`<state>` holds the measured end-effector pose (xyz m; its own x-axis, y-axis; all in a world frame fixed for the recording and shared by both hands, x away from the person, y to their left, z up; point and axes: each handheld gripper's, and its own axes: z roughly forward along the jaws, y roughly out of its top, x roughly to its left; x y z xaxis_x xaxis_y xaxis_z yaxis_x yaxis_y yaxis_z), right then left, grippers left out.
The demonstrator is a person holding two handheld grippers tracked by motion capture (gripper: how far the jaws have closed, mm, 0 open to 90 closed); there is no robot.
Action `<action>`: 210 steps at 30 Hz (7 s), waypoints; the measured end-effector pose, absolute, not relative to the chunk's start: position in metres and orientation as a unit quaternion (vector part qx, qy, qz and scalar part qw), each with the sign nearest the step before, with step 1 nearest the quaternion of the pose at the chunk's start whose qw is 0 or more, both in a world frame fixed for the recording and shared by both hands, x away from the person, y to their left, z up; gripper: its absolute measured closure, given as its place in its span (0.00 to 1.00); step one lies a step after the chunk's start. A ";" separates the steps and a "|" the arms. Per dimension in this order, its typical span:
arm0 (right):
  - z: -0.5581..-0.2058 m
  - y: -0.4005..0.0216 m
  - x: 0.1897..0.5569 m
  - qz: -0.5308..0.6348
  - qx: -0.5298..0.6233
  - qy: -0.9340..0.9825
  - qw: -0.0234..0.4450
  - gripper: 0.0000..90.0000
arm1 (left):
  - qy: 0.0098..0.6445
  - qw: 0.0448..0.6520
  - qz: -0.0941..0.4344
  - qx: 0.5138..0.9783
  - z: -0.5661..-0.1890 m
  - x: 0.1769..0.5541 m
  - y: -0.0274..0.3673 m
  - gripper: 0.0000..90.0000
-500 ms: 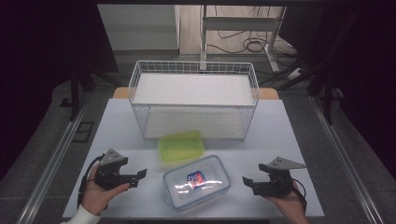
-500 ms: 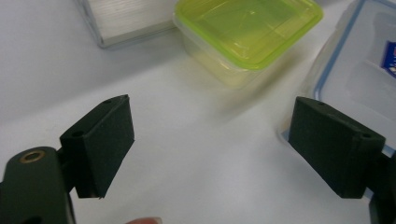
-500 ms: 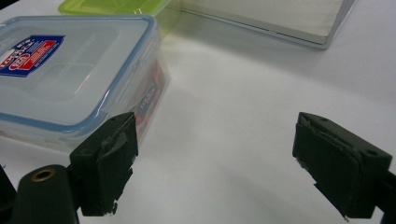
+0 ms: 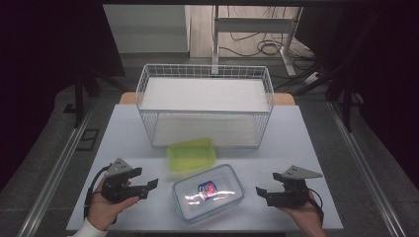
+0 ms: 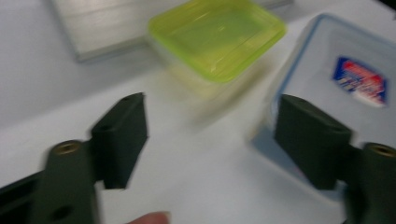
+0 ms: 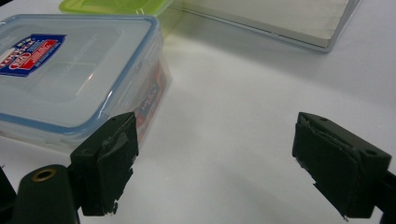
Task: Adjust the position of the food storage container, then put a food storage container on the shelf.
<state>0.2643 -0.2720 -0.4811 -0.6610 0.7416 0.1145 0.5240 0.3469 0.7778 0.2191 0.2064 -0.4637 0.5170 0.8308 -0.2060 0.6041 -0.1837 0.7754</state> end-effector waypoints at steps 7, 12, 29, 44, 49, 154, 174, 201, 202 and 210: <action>-0.480 -0.272 0.262 0.416 0.392 0.810 0.131 0.16 | 0.381 0.473 0.061 0.792 -0.446 0.202 0.164 0.83; -0.481 -0.273 0.261 0.414 0.392 0.811 0.134 0.16 | 0.341 0.454 0.029 0.823 -0.449 0.195 0.140 0.98; -0.482 -0.276 0.259 0.410 0.393 0.812 0.135 0.16 | 0.253 0.350 -0.009 0.902 -0.488 0.172 0.066 1.00; -0.480 -0.277 0.258 0.413 0.391 0.811 0.136 0.16 | 0.274 0.340 -0.014 0.900 -0.493 0.171 0.084 1.00; -0.480 -0.277 0.258 0.413 0.392 0.811 0.135 0.16 | 0.292 0.337 -0.008 0.895 -0.495 0.175 0.097 1.00; -0.460 -0.144 0.340 0.281 0.220 0.926 0.124 0.99 | 0.483 0.389 0.066 0.781 -0.500 0.222 0.198 0.25; -0.433 -0.193 0.296 0.411 0.306 0.850 0.126 0.54 | 0.480 0.410 0.059 0.774 -0.494 0.218 0.195 0.25; -0.464 -0.228 0.260 0.457 0.374 0.805 0.055 0.19 | 0.486 0.433 0.049 0.758 -0.491 0.219 0.199 0.24; -0.464 -0.228 0.260 0.457 0.374 0.805 0.055 0.19 | 0.486 0.433 0.049 0.758 -0.491 0.219 0.199 0.24; -0.466 -0.223 0.265 0.463 0.379 0.800 0.035 0.17 | 0.488 0.446 0.042 0.750 -0.489 0.216 0.204 0.23</action>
<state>0.2651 -0.2232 -0.4658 -0.7096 0.6392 0.2963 0.5752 0.2827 0.7676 0.2155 0.2037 -0.4886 0.5209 0.7683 -0.3719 0.6939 -0.1275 0.7087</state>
